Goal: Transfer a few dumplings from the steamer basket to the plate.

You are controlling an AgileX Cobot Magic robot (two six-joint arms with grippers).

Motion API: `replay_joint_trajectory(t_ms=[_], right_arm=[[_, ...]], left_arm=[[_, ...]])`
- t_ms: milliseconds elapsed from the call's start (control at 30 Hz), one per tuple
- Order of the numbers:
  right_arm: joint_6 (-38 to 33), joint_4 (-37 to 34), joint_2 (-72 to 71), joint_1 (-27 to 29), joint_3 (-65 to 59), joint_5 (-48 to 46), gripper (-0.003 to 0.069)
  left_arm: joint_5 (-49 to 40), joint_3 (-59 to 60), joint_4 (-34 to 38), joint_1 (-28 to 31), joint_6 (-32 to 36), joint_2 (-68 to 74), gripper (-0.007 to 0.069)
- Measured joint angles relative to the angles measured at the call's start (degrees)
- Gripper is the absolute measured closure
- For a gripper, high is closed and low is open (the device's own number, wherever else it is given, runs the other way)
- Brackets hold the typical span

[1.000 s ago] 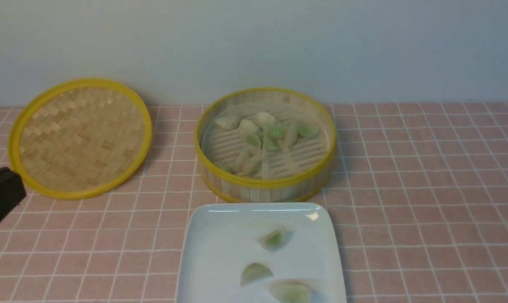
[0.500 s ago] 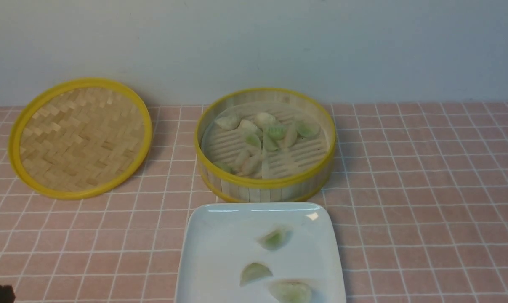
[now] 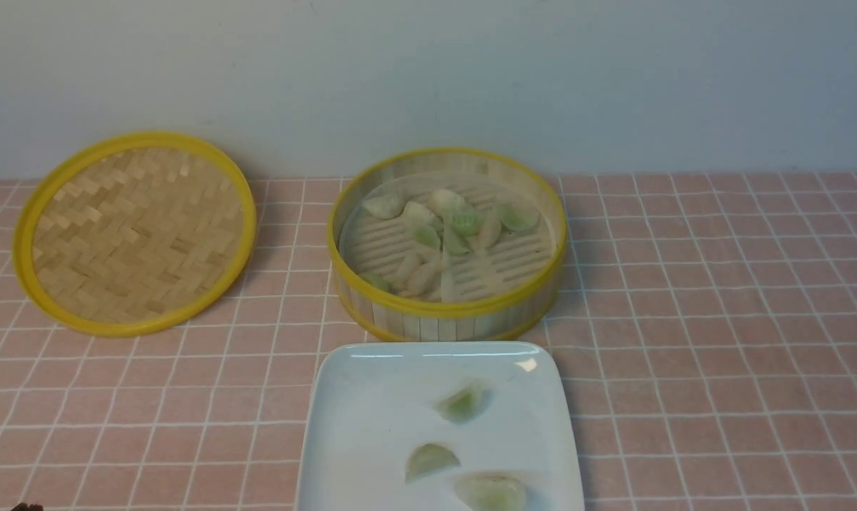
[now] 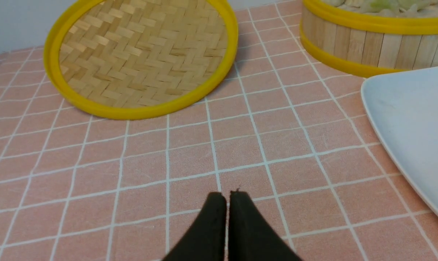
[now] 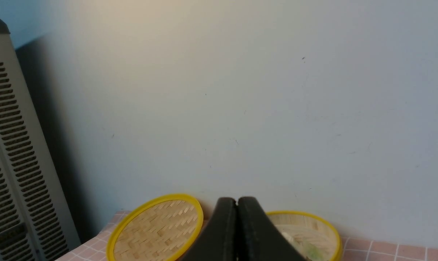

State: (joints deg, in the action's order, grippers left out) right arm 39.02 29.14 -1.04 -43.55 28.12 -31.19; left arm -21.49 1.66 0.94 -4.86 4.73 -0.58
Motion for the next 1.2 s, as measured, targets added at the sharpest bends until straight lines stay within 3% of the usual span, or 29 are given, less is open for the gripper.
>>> replay_joint_trajectory(t_ms=[767,933,967,1033,1200], right_arm=[[-0.65,-1.08,0.0,0.0,0.0,-0.06,0.0673],[-11.77,-10.62,0.0,0.0,0.0,0.0,0.0673],[-17.48,-16.45,0.0,0.0,-0.07,0.23,0.0673],[-23.79,-21.68,0.0,0.0,-0.35,0.93,0.0673],[-31.9,-29.14,0.0,0.0,-2.02,3.7,0.0673]], left_arm=[[-0.18,0.0,0.11,0.0,-0.05,0.0,0.0631],[-0.18,0.0,0.14,0.0,-0.05,0.0,0.0631],[-0.18,0.0,0.14,0.0,-0.05,0.0,0.0631],[-0.18,0.0,0.14,0.0,-0.05,0.0,0.0631],[-0.23,0.0,0.14,0.0,-0.05,0.0,0.0631]])
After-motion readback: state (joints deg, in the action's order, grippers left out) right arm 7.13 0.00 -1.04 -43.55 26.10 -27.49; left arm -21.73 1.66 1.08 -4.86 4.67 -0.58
